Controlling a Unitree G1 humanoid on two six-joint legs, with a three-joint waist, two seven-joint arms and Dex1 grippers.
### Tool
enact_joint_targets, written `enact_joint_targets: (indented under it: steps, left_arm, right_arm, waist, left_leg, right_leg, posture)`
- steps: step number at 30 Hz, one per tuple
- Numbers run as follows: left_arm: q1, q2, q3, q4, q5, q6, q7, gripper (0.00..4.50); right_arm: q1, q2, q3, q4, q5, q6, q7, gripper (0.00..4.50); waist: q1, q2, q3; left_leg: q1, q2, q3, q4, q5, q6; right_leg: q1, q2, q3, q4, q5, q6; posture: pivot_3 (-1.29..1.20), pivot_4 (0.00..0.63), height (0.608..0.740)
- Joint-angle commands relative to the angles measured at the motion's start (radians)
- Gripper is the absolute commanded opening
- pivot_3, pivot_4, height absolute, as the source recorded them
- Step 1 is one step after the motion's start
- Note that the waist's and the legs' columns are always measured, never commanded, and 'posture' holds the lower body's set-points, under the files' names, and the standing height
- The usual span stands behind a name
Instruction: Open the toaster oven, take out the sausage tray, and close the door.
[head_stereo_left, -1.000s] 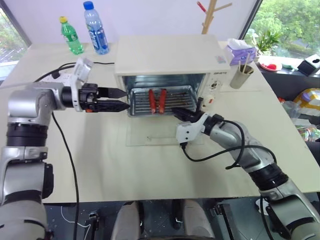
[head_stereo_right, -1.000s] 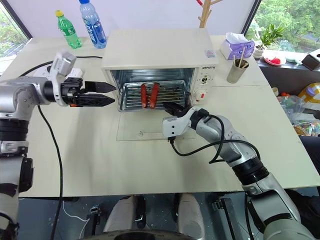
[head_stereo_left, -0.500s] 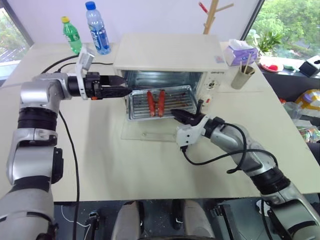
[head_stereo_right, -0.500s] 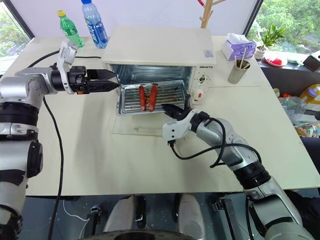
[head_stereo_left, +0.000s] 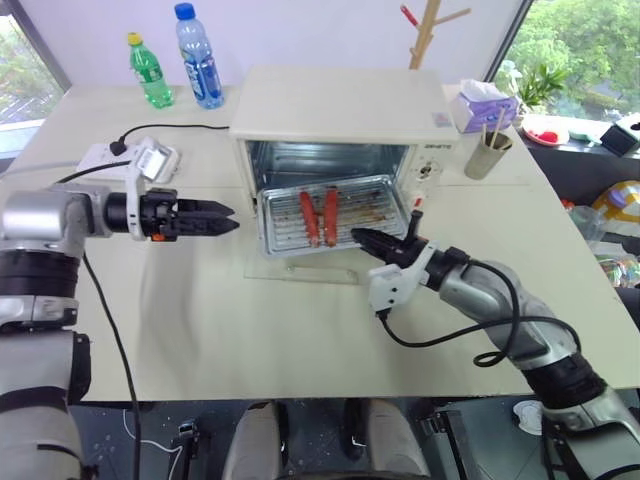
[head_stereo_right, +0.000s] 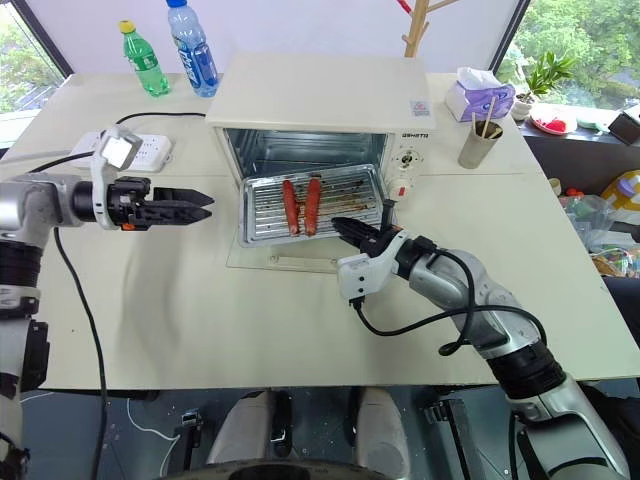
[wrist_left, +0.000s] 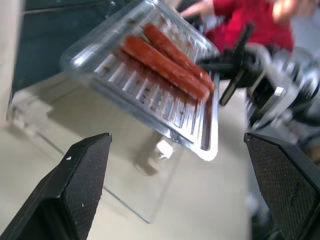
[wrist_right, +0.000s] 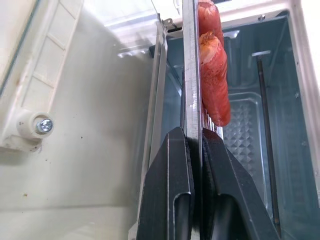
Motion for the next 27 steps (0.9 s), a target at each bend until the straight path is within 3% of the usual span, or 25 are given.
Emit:
enact_joint_targets:
  steps: [1,9,17,20,27]
  left_arm:
    - [0.046,-0.004,0.061,-0.083,-0.084,0.153,0.074,4.50]
    - [0.151,-0.139,0.193,-0.248,-0.231,0.417,0.304,4.50]
    - [0.164,-0.226,0.280,-0.290,-0.325,0.542,0.450,4.50]
    - [0.185,-0.240,0.280,-0.315,-0.335,0.539,0.492,3.71]
    - [0.176,-0.259,0.287,-0.289,-0.393,0.544,0.555,0.36]
  right_arm:
    - [0.001,-0.014,-0.037,-0.043,0.044,-0.070,-0.021,0.06]
    - [-0.028,0.008,-0.015,-0.023,0.082,-0.134,0.006,0.06]
    - [-0.038,0.034,-0.009,-0.027,0.089,-0.130,0.029,0.06]
    - [-0.035,0.036,-0.014,-0.029,0.090,-0.129,0.033,0.00]
    - [-0.031,0.041,-0.019,-0.035,0.084,-0.121,0.037,0.00]
  waist:
    - [-0.006,0.000,0.000]
    - [-0.007,0.000,0.000]
    - [-0.006,0.000,0.000]
    - [-0.007,0.000,0.000]
    - [-0.006,0.000,0.000]
  left_leg:
    - [0.000,0.000,0.000,0.000,0.000,0.000]
    - [0.001,0.001,-0.001,0.000,0.002,-0.004]
    - [0.003,0.000,-0.001,0.000,0.003,-0.005]
    - [0.003,0.000,-0.001,0.000,0.003,-0.006]
    - [0.003,0.000,-0.001,0.000,0.003,-0.006]
  right_leg:
    - [0.000,0.000,0.000,0.000,0.000,0.000]
    - [0.000,0.000,0.000,0.002,0.000,0.000]
    - [0.002,0.000,0.000,0.002,0.000,0.000]
    - [0.002,0.000,0.000,0.002,0.000,0.000]
    - [0.002,0.000,0.000,0.002,0.000,0.000]
  posture:
    - [0.00,0.150,0.722]
    - [0.00,0.150,0.722]
    - [0.00,0.150,0.722]
    - [0.00,0.150,0.722]
    - [0.00,0.150,0.722]
